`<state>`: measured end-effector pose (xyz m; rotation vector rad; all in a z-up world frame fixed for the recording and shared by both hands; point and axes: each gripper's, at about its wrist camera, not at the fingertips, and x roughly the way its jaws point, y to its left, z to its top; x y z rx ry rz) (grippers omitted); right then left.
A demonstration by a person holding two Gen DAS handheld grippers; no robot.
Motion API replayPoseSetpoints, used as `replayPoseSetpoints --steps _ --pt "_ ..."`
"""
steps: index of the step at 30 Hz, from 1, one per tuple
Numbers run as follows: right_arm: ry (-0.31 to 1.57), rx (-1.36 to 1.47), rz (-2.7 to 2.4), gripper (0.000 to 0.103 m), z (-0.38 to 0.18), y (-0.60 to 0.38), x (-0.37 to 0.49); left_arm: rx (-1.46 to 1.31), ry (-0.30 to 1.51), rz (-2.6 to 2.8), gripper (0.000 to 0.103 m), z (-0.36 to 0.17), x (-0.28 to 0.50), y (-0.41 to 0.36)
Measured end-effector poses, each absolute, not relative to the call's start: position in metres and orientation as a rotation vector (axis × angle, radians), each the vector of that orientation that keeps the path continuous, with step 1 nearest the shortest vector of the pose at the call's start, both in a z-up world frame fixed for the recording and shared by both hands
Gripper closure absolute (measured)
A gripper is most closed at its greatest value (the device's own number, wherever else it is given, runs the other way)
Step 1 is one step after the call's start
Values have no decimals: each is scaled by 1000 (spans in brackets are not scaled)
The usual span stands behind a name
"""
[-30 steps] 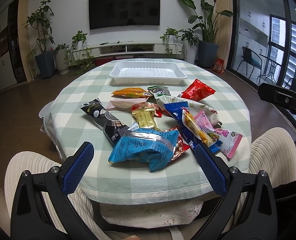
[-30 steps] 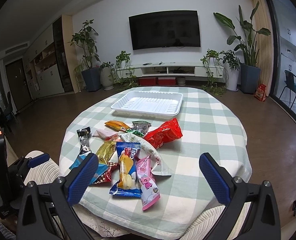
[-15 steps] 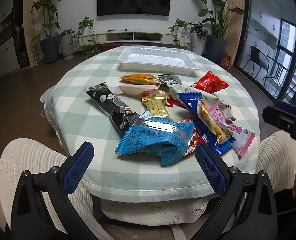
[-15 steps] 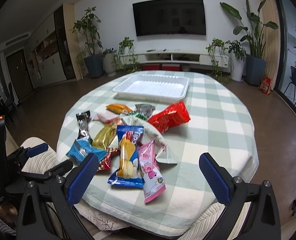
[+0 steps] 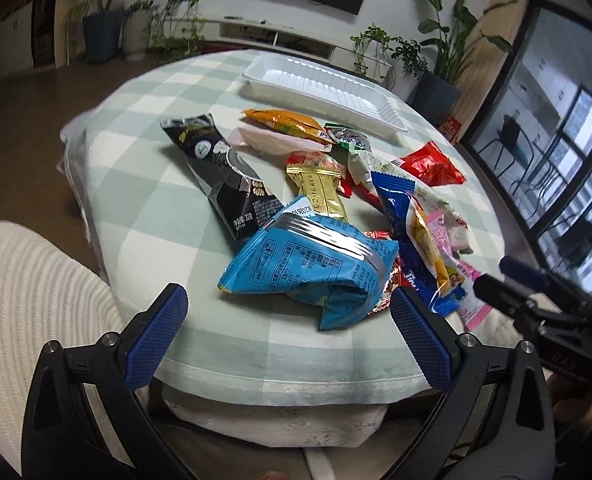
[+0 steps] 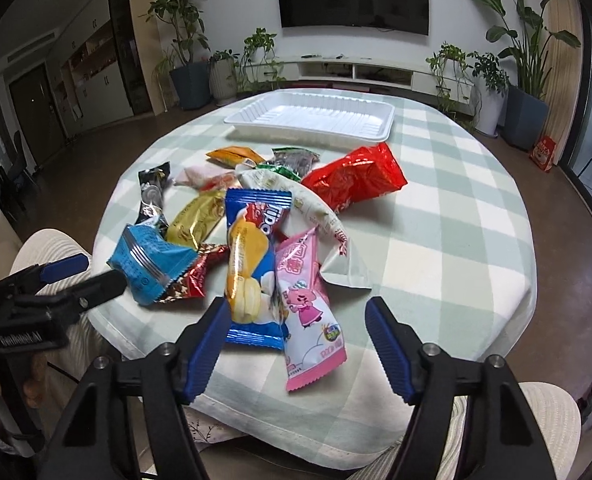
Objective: Organize snacks
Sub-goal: 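Grasp the blue snack bag with the left gripper while the right gripper grasps the pink candy stick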
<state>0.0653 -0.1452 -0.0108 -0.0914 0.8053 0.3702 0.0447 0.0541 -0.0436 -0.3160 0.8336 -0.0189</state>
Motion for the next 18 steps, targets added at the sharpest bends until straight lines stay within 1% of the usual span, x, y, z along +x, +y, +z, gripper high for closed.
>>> replayPoseSetpoints --steps 3,9,18 --pt "811 -108 364 30 -14 -145 70 -416 859 -36 0 -48 52 64" --pt "842 -140 363 30 -21 -142 81 -531 902 -44 0 -56 68 73" --pt "877 -166 369 30 -30 -139 97 -535 914 -6 0 -58 84 70"
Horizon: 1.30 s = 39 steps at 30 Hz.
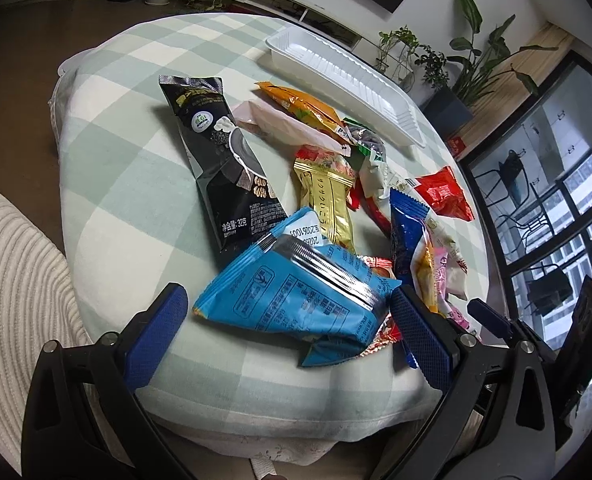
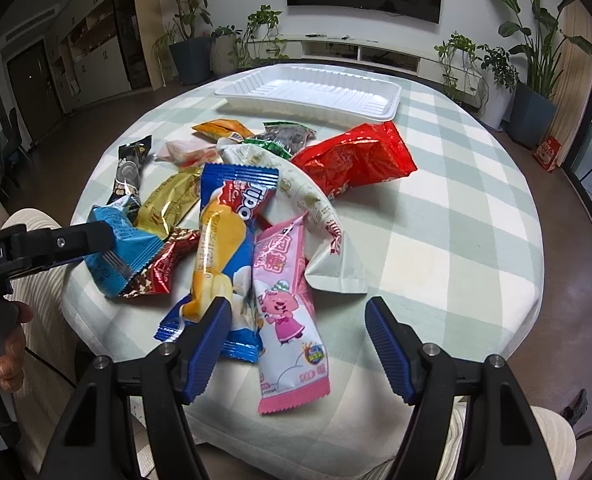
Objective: Organize snacks
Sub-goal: 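Grasp the blue snack bag with the left gripper while the right gripper grasps the pink candy stick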
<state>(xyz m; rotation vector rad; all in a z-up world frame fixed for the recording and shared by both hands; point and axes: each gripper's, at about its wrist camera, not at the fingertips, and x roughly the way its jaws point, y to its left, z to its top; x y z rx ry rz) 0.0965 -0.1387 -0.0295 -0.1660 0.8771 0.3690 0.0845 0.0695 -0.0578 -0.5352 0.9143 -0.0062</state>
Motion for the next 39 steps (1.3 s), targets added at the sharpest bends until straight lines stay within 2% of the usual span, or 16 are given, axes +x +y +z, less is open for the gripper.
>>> replayPoseSetpoints --steps 4,10,16,18,20,22,25,28,34,39 --pt "888 -207 339 31 -34 -138 101 -518 918 8 0 -58 89 65" --pt "946 -194 368 46 -45 -139 110 -485 919 20 0 -60 94 59" --pt "941 -195 379 51 -47 -138 111 -427 913 27 1 -61 94 52" --pt "937 -193 382 54 -47 -138 110 -422 904 31 4 -61 94 52" --pt "934 -189 391 64 -46 -138 110 -417 895 28 19 -61 94 53" --pt "933 -185 395 70 -46 -138 110 -422 892 11 28 -60 94 54" --pt "931 -178 400 72 -46 -139 110 -426 887 1 32 -60 94 57" --pt "929 -168 407 74 -45 -141 109 -454 884 -28 41 -60 93 59" --pt "920 -106 423 76 -40 -151 109 -472 876 -75 49 -57 90 60" --pt "920 -9 447 76 -33 -164 109 -471 858 -95 51 -51 86 59"
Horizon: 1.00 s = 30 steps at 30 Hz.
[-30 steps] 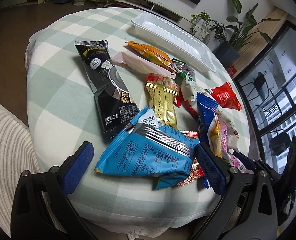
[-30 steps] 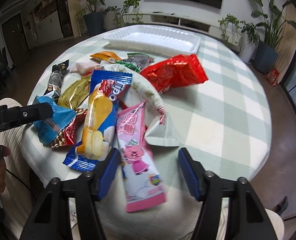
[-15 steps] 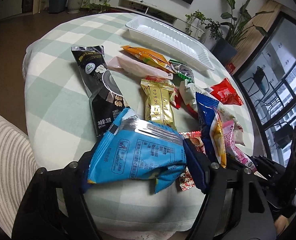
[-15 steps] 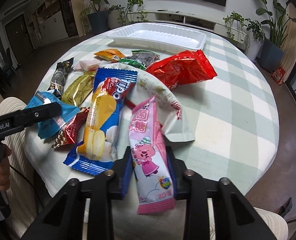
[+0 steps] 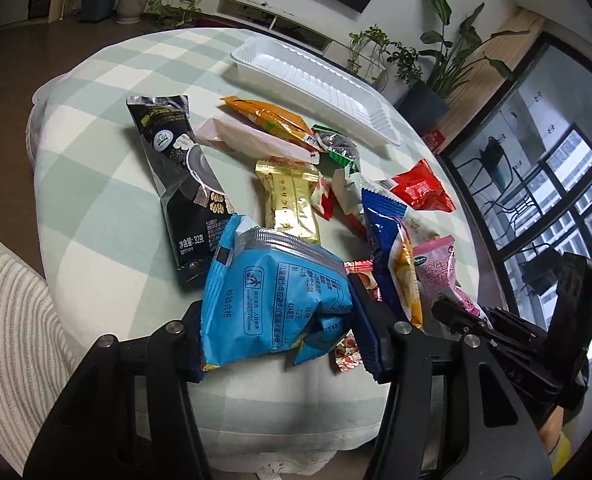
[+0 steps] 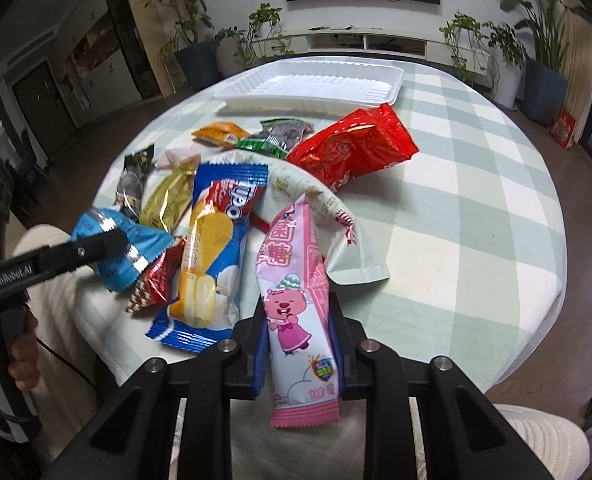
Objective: Organize snacks
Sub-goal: 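Grasp the blue snack bag with the left gripper while the right gripper grasps the pink candy stick, then carry the blue bag and pink candy stick over the white tray with both grippers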
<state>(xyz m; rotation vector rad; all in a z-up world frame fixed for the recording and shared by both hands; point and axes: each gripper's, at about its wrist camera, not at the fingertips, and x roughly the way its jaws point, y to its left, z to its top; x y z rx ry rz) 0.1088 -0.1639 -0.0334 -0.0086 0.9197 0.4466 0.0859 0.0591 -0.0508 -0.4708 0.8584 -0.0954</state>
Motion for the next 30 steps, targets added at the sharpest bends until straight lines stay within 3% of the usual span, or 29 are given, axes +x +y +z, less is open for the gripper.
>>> replayPoseSetpoints --steps 30 --pt "875 362 601 76 10 -199 146 -483 723 -207 53 15 103 80"
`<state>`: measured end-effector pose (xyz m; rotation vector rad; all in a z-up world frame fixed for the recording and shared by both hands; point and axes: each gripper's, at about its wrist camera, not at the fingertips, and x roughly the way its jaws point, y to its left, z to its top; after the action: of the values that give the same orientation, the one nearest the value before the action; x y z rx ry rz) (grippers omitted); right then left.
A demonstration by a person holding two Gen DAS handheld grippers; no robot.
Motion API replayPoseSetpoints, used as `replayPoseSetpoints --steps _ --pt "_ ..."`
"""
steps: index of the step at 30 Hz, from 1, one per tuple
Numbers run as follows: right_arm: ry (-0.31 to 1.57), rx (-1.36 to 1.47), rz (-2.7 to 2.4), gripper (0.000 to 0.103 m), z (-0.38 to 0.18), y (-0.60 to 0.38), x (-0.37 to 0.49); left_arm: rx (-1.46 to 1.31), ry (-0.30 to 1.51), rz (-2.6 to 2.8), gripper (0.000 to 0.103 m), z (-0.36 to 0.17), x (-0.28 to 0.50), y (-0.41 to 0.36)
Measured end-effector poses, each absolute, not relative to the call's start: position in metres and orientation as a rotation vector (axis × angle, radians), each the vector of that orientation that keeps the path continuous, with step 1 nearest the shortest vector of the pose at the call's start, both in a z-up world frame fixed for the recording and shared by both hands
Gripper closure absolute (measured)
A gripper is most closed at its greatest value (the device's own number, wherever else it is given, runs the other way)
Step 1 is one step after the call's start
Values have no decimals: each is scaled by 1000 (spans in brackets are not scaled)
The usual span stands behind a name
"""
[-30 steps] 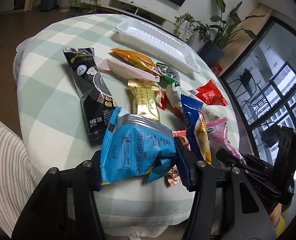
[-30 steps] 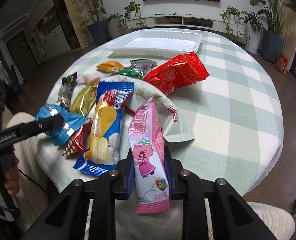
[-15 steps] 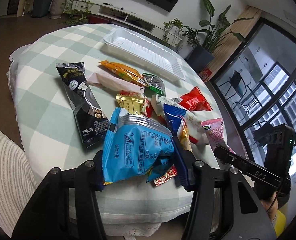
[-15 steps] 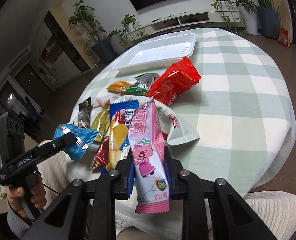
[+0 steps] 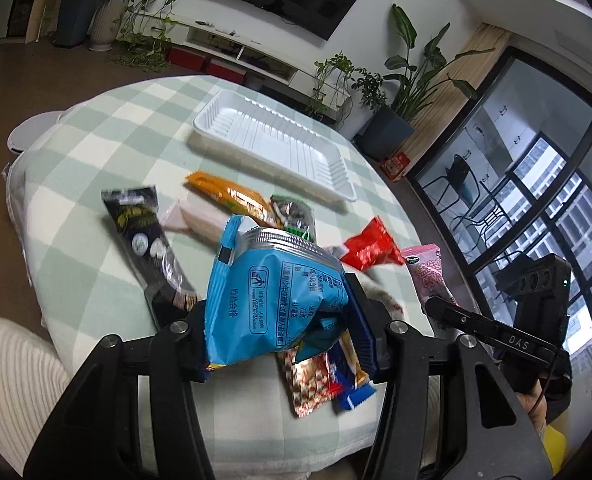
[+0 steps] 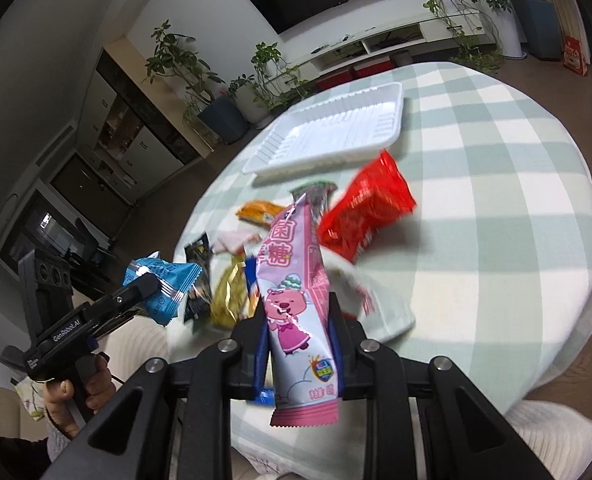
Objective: Organize snacks
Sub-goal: 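Carry the blue bag and pink candy stick over the white tray with both grippers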
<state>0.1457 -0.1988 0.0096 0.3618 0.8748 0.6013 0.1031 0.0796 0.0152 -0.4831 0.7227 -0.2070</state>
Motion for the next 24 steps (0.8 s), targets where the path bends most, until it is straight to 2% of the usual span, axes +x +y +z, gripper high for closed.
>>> replayPoseSetpoints --steps 12,24 --pt "855 419 614 76 41 -202 234 -469 696 -245 53 59 178 97" --pt "870 488 589 76 34 -197 336 -415 735 -236 53 70 281 105"
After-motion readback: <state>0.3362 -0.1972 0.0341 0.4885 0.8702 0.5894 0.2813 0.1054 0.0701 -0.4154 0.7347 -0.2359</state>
